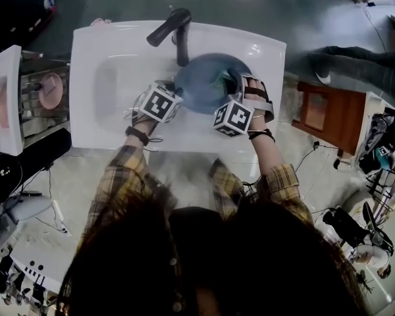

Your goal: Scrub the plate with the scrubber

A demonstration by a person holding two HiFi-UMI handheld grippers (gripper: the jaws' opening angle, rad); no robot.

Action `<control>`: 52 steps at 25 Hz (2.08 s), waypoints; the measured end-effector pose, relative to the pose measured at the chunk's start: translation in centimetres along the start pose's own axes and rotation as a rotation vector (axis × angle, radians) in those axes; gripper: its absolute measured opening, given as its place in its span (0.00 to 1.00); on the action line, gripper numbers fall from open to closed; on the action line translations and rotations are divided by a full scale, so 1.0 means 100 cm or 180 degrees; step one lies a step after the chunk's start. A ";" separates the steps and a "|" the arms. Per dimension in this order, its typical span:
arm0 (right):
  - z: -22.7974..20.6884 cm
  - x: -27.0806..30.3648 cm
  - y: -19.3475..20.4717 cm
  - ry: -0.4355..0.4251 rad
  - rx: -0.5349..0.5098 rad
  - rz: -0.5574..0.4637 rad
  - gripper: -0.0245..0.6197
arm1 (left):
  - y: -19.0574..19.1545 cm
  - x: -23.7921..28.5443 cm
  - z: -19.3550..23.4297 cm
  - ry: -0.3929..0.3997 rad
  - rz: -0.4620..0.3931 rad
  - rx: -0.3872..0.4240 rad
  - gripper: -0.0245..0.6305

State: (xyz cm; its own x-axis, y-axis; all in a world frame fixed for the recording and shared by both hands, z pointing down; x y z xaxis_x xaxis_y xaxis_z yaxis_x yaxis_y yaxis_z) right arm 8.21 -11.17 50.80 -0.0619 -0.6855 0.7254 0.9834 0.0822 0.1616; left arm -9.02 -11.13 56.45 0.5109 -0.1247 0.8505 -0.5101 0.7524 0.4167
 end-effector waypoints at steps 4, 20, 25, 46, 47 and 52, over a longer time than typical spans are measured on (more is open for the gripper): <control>0.006 0.005 -0.026 -0.0023 0.0093 -0.0133 0.19 | -0.002 0.000 0.001 -0.0056 -0.0021 0.0004 0.14; 0.028 0.006 -0.055 -0.0393 0.0538 -0.0286 0.19 | 0.002 -0.003 0.002 -0.0096 -0.0138 0.0022 0.19; 0.026 -0.006 -0.050 -0.0572 0.0994 -0.0360 0.19 | 0.003 -0.013 0.008 -0.0119 -0.0145 -0.0072 0.30; -0.082 -0.161 -0.043 -0.0037 0.2446 -0.1477 0.20 | -0.056 -0.154 -0.054 0.0062 -0.1509 -0.0110 0.22; -0.088 -0.168 -0.043 -0.0023 0.2588 -0.1562 0.20 | -0.061 -0.164 -0.057 0.0118 -0.1645 -0.0131 0.21; -0.119 -0.200 -0.039 0.0161 0.3075 -0.1958 0.20 | -0.089 -0.211 -0.078 0.0272 -0.2244 -0.0031 0.10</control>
State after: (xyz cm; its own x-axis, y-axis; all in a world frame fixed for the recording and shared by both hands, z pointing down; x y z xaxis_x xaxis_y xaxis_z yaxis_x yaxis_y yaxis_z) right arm 7.65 -6.42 27.69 -0.4586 -0.8285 0.3213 0.2459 0.2291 0.9418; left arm -9.91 -10.17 32.27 0.7698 -0.5332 0.3508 -0.0318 0.5169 0.8554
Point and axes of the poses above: the fingertips, and each gripper's own axes: x forward along the fingers, z to its left, y out of its underside, the point moved 8 cm from there along -x, backward along the fingers, and after that the axes turned 5 degrees about -x, right-handed, at the moved point
